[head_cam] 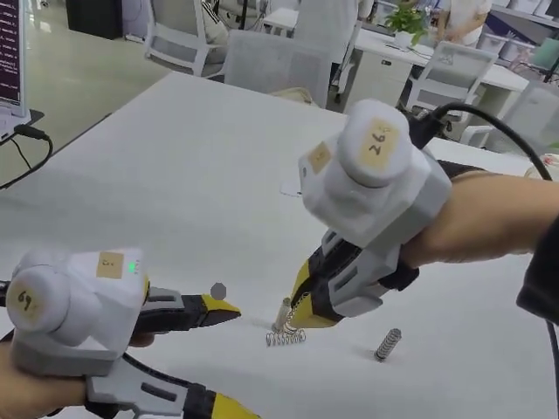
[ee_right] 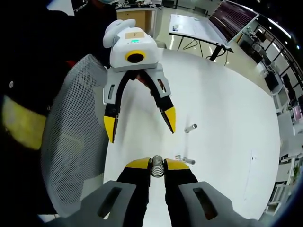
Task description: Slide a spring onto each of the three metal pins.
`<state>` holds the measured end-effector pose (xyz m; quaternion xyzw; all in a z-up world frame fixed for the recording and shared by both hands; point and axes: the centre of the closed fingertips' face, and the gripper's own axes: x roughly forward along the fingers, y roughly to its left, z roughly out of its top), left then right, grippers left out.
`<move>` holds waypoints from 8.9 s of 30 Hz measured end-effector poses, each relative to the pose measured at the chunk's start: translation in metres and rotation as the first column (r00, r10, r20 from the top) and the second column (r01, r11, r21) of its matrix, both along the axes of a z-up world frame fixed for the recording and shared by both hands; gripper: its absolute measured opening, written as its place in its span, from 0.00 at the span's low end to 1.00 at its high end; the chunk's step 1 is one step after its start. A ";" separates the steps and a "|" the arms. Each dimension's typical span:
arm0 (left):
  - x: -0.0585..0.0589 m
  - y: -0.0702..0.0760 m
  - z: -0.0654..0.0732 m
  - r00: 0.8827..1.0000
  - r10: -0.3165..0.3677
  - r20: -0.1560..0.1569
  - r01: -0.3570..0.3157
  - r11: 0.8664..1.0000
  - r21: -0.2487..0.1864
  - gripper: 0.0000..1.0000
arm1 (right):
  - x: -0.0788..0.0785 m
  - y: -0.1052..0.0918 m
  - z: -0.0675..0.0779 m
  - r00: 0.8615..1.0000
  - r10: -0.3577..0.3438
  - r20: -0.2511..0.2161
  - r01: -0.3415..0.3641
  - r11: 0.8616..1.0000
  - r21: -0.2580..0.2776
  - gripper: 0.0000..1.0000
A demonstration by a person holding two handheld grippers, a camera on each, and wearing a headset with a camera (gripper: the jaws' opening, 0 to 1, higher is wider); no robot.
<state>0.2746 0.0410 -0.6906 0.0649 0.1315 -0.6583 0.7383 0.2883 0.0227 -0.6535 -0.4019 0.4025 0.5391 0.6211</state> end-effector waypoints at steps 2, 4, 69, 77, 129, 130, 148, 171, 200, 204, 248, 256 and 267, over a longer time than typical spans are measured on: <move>-0.001 0.000 -0.001 1.000 0.001 -0.003 -0.001 1.000 0.001 0.68 | 0.001 0.000 0.001 1.000 0.000 0.001 0.000 1.000 0.000 0.08; -0.002 0.000 -0.001 1.000 0.001 -0.014 -0.001 1.000 0.002 0.71 | 0.001 0.000 0.002 1.000 0.001 0.003 -0.001 1.000 0.000 0.08; 0.009 0.062 -0.006 0.971 0.238 0.009 -0.239 0.971 0.018 0.79 | 0.062 0.043 -0.005 0.998 0.045 0.033 -0.045 0.999 -0.007 0.08; 0.008 0.065 -0.007 0.970 0.245 0.004 -0.245 0.969 0.020 0.79 | 0.071 0.051 -0.011 0.999 0.041 0.019 -0.041 0.999 -0.011 0.08; 0.015 0.074 -0.018 0.967 0.256 -0.012 -0.255 0.966 0.045 0.78 | 0.106 0.063 -0.066 0.998 0.004 -0.056 -0.007 0.999 -0.048 0.08; 0.015 0.073 -0.019 0.967 0.255 -0.014 -0.255 0.966 0.046 0.78 | 0.106 0.063 -0.067 0.998 0.003 -0.058 -0.006 0.999 -0.050 0.08; 0.016 0.072 -0.022 0.968 0.249 -0.019 -0.248 0.968 0.048 0.77 | 0.108 0.063 -0.077 0.997 -0.006 -0.072 0.002 0.998 -0.055 0.08; 0.017 0.074 -0.023 0.965 0.261 -0.023 -0.259 0.965 0.050 0.77 | 0.107 0.063 -0.102 0.997 -0.014 -0.082 0.007 0.997 -0.083 0.08; 0.017 0.073 -0.026 0.966 0.256 -0.028 -0.253 0.965 0.064 0.76 | 0.110 0.061 -0.122 0.996 -0.041 -0.083 0.033 0.995 -0.092 0.08; 0.016 0.072 -0.026 0.967 0.255 -0.027 -0.253 0.965 0.065 0.76 | 0.109 0.060 -0.124 0.996 -0.041 -0.085 0.033 0.995 -0.096 0.08; 0.016 0.067 -0.025 0.971 0.237 -0.024 -0.234 0.969 0.076 0.76 | 0.105 0.054 -0.118 0.991 -0.081 -0.111 0.079 0.997 -0.025 0.47; 0.016 0.063 -0.025 0.974 0.225 -0.023 -0.223 0.972 0.080 0.76 | 0.108 0.048 -0.113 0.988 -0.110 -0.104 0.112 0.994 0.010 0.53; 0.016 0.058 -0.025 0.978 0.206 -0.024 -0.204 0.975 0.086 0.76 | 0.112 0.035 -0.103 0.981 -0.169 -0.098 0.176 0.982 0.068 0.56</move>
